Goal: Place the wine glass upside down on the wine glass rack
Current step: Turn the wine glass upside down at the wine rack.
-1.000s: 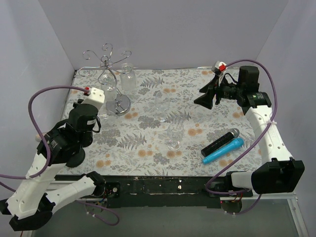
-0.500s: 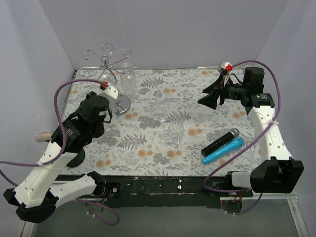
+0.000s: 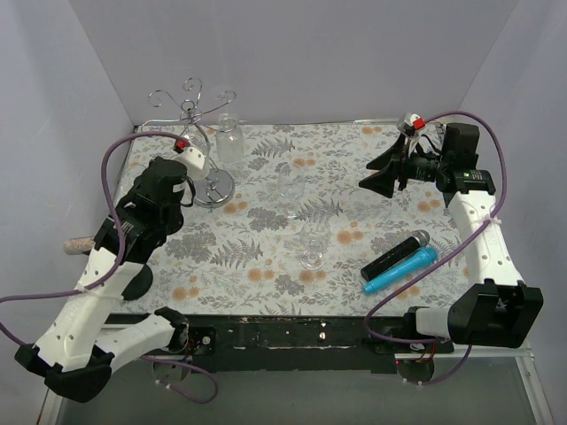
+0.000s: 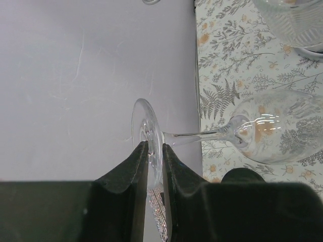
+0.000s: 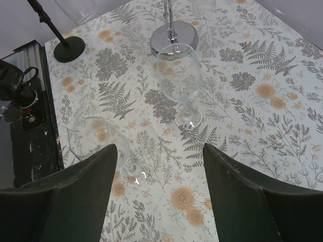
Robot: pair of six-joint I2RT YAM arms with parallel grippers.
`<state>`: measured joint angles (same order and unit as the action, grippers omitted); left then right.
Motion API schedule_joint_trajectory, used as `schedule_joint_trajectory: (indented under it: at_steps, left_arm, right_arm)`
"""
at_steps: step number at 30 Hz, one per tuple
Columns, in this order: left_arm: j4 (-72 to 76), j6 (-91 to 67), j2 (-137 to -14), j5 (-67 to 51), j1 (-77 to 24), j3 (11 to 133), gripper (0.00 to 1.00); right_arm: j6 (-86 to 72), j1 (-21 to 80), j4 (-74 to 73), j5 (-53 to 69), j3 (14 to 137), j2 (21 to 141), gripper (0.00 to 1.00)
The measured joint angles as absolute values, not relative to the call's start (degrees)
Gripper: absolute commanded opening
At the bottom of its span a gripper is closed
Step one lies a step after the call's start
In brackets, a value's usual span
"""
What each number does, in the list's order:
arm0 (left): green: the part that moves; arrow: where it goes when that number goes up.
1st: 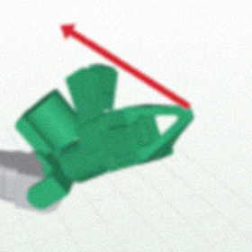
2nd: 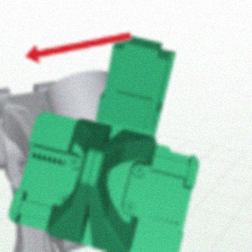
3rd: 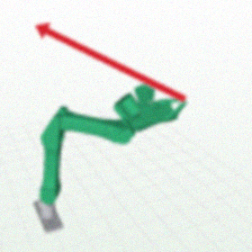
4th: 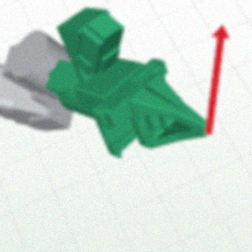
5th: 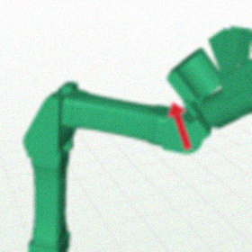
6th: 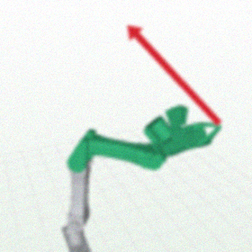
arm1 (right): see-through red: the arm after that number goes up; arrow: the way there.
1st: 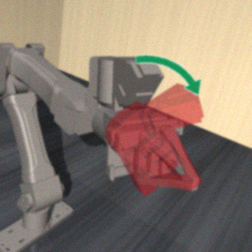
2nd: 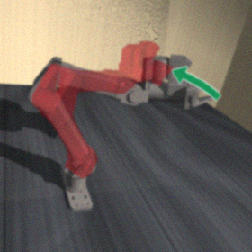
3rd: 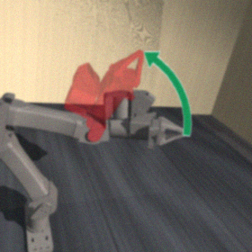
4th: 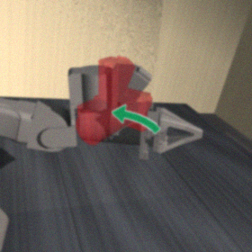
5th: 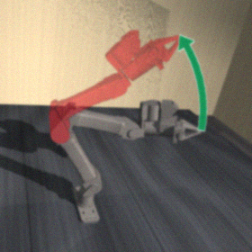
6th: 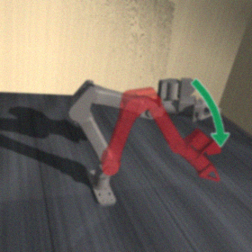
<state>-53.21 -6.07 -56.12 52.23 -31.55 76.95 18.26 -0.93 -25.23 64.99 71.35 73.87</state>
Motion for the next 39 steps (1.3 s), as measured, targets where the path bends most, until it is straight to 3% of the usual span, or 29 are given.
schedule_joint_trajectory:
  at_steps: [14,24,39]
  left_arm:
    - [-42.89,2.26,-62.7,51.22,-23.66,76.58,0.0]
    - [-38.74,7.81,-69.36,51.57,-22.57,80.53,0.0]
    - [-37.21,12.47,-76.71,50.72,-22.17,87.81,0.0]
  right_arm:
    - [20.82,-1.37,-27.29,72.73,70.08,74.91,0.74]
    - [16.51,-1.39,-23.38,73.93,62.46,73.36,0.75]
    - [14.76,-1.39,-20.91,73.23,62.28,72.75,0.74]
